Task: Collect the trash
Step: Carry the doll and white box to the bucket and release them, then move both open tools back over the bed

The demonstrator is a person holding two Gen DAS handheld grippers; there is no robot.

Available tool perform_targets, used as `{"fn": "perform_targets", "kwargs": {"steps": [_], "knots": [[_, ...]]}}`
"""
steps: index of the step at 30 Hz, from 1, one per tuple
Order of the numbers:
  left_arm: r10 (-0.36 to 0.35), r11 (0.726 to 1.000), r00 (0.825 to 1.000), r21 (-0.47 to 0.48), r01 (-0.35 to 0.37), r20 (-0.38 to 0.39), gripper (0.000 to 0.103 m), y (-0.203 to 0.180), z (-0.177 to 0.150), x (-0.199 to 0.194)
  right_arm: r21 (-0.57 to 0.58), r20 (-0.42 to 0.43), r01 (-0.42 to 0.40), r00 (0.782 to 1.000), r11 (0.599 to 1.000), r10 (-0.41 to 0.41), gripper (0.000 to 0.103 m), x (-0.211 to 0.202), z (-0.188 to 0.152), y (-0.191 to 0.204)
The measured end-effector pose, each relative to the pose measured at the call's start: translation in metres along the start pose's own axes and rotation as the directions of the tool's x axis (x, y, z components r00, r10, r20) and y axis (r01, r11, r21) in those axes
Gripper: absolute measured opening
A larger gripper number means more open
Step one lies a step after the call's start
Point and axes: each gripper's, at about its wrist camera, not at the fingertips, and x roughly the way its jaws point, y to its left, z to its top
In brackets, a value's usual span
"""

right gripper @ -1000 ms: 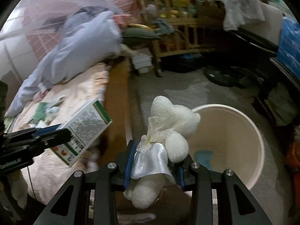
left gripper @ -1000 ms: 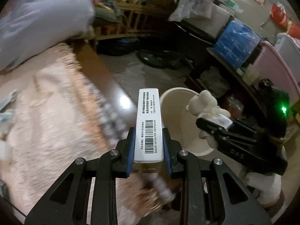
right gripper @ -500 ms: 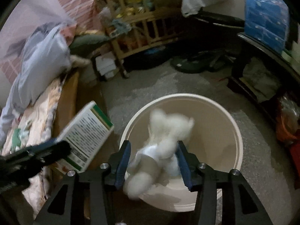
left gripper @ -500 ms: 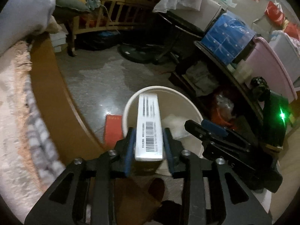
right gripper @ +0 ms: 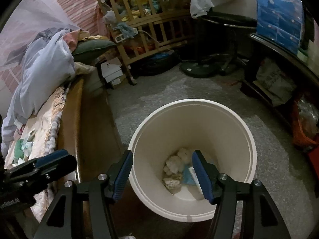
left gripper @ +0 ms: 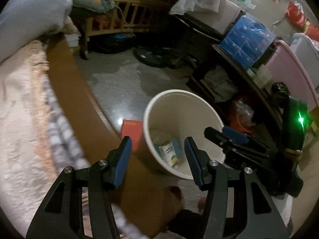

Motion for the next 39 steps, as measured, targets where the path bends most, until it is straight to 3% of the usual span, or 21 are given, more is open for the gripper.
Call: {"fn": "perform_targets", "kwargs": {"steps": [10, 20, 39], "knots": [[0.154, 0.988, 0.986, -0.017, -0.153, 0.063, 0.053, 0.039, -0.025, -0.051, -0.066, 0.035, -0.035, 0.999, 0.997, 0.038, 0.06, -0.012, -0.005, 0.04], [0.29, 0.957, 0.949, -0.064, -0.284, 0.126, 0.053, 0.078, -0.05, -0.106, -0.169, 0.065, -0.098, 0.992, 0.981, 0.111, 0.066, -0.028, -0.021, 0.112], [0.457, 0.88, 0.882, -0.21, -0.427, 0.119, 0.053, 0.171, -0.113, -0.199, -0.341, -0.052, -0.284, 0.957, 0.896, 0.284, 0.069, -0.024, -0.067, 0.258]]}}
